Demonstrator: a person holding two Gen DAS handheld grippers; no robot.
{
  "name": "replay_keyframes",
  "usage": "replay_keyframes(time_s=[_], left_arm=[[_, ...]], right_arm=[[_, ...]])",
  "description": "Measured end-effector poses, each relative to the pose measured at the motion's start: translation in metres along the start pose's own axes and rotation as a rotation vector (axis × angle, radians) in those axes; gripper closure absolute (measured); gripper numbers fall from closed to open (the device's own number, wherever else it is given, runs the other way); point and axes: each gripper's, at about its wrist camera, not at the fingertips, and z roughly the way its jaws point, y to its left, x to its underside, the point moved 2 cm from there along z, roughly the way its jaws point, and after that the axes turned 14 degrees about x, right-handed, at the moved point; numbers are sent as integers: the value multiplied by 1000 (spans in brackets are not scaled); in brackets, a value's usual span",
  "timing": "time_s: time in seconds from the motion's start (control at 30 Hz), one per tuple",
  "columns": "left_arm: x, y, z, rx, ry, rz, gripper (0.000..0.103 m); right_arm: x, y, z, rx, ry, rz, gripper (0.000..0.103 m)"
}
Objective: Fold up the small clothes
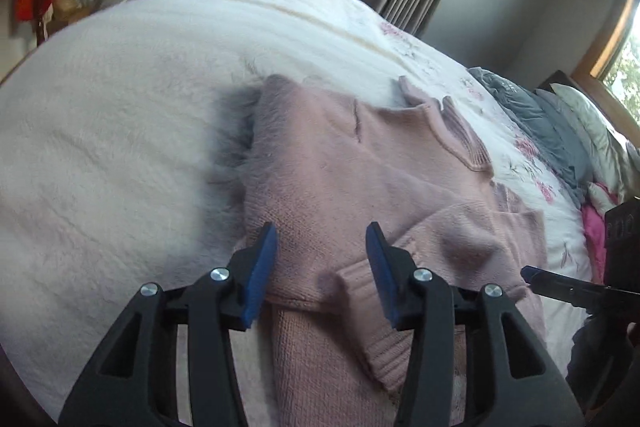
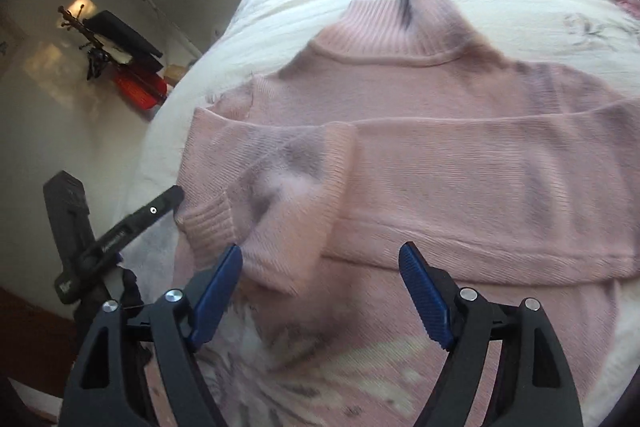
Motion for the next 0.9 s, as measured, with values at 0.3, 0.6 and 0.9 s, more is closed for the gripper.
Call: replay_keyframes(time_s=[0.3, 0.6, 0.9], left_arm=[[4, 8, -1, 29, 1, -4, 57], [5, -19, -12, 42, -46, 49, 55], [16, -8, 13, 16, 21, 22, 55]], right_arm=[[-8, 19, 27, -56, 36, -44, 83], [-18, -19, -15, -32, -74, 4, 88], [-5, -28, 9, 188, -32, -97, 65]])
